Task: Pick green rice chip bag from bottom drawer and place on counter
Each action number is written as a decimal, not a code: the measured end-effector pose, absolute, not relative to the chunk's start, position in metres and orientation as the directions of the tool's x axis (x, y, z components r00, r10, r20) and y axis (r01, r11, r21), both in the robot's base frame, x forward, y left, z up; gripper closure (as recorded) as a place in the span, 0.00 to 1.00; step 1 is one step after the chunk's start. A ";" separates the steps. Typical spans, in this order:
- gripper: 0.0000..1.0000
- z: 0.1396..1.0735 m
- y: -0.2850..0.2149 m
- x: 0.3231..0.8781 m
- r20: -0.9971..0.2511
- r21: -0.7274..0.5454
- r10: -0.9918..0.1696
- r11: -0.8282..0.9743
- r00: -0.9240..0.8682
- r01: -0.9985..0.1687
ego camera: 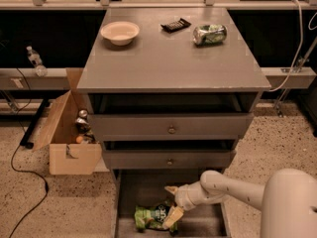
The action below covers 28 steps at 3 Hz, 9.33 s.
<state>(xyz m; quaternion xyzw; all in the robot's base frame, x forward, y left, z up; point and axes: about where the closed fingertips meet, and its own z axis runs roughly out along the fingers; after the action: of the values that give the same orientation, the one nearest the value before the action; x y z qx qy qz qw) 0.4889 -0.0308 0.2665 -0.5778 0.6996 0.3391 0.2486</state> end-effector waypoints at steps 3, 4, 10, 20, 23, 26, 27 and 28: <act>0.00 0.196 -0.007 0.502 -0.818 0.098 -0.564 0.053 -0.111 -0.994; 0.00 0.180 -0.007 0.505 -0.815 0.066 -0.573 0.061 -0.089 -0.996; 1.00 0.204 -0.033 0.516 -0.833 -0.034 -0.553 0.041 0.006 -0.999; 1.00 0.659 -0.185 0.509 -0.792 -0.370 -0.571 0.171 0.214 -0.913; 1.00 0.798 -0.216 0.516 -0.735 -0.467 -0.640 0.240 0.223 -0.851; 1.00 0.904 -0.208 0.564 -0.704 -0.547 -0.665 0.284 0.249 -0.788; 1.00 0.921 -0.204 0.596 -0.731 -0.537 -0.646 0.345 0.220 -0.770; 1.00 0.927 -0.190 0.630 -0.760 -0.513 -0.616 0.377 0.205 -0.772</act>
Offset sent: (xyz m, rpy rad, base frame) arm 0.0173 0.0257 -0.0733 0.1287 -0.1104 0.0434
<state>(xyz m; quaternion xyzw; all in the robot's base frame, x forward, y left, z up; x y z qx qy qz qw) 0.6295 -0.1897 0.9269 -0.5538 0.6266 0.0714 0.5438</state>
